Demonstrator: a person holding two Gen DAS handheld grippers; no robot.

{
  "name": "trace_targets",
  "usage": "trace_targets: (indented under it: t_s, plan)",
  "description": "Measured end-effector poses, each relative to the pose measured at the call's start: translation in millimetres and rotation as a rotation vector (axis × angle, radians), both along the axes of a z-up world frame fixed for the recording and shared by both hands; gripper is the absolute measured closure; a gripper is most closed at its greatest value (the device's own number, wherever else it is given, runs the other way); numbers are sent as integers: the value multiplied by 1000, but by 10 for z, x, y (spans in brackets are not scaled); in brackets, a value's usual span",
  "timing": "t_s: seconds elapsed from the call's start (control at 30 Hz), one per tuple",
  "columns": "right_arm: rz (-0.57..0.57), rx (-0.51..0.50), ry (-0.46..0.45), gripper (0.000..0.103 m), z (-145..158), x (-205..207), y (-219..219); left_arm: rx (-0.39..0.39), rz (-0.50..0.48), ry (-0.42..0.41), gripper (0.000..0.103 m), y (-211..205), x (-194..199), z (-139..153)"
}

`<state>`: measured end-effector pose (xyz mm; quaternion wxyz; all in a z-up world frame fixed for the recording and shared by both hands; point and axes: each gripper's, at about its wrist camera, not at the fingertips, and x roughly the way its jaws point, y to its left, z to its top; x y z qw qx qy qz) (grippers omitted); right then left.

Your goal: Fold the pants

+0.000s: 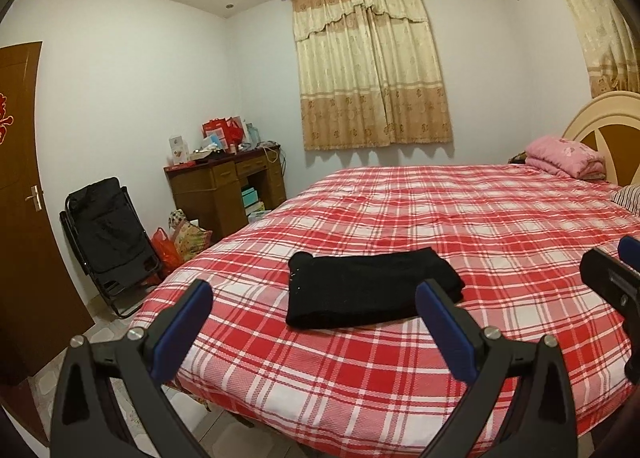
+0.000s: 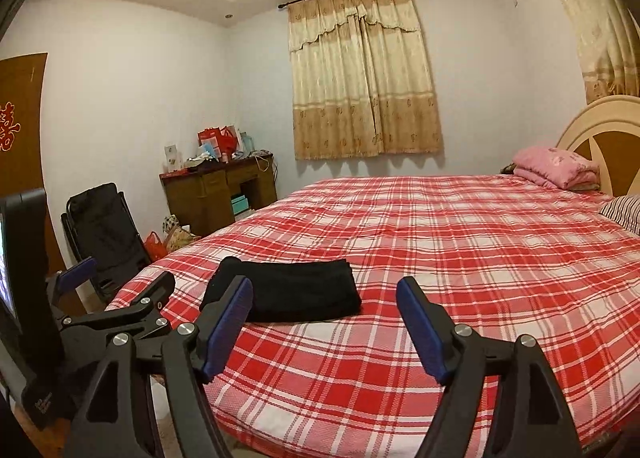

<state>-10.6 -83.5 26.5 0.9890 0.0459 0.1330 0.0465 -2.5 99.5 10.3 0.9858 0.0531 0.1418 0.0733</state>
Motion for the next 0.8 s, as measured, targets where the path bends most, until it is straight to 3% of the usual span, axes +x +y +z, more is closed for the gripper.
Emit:
trace_targets:
  t_s: [0.8]
  plan:
    - [3,5,-8,26,12,-83,-9,-9,26,-11,0,8,-106,62]
